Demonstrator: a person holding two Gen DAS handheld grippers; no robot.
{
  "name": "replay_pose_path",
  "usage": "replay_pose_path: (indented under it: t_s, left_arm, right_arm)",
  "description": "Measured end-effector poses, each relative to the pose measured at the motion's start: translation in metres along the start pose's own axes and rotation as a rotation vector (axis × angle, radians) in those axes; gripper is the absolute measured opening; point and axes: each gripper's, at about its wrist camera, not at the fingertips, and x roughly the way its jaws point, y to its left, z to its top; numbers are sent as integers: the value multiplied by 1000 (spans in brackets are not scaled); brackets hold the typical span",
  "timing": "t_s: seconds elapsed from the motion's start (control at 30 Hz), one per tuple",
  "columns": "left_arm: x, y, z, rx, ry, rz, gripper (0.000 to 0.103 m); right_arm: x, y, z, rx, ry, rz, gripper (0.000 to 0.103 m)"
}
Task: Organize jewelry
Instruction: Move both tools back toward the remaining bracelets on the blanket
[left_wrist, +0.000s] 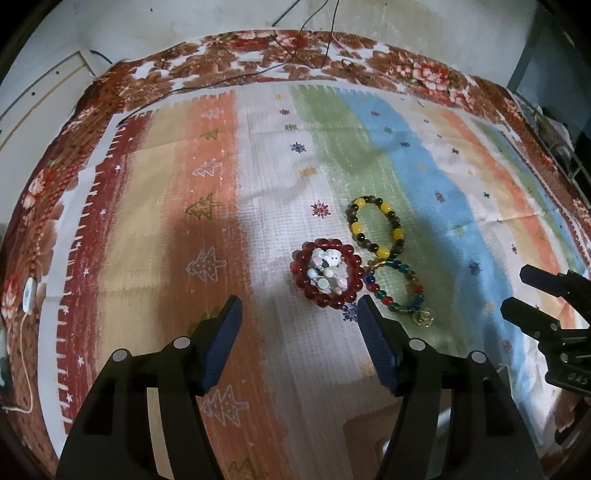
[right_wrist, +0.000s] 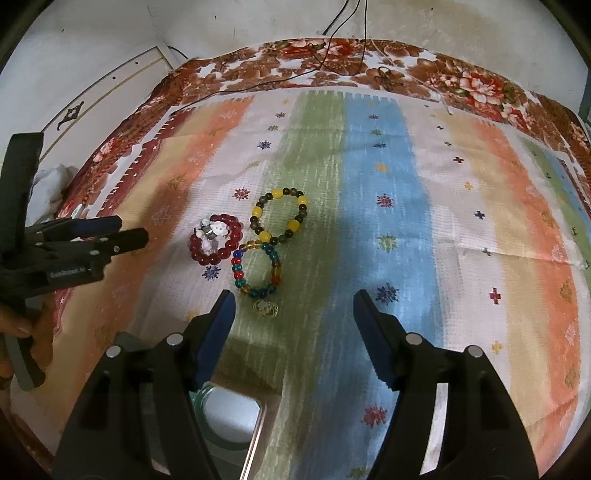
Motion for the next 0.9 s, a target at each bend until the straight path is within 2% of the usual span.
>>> replay_pose_path:
  t_s: [0.53,0.9]
  left_arm:
    - [43,0,20,1,56,4,64]
    - [67,3,31,-43,98,-54,64]
  right_arm:
    - [54,-4,24,0,93,14,68]
    - [88,-4,28,-7,154,17,68]
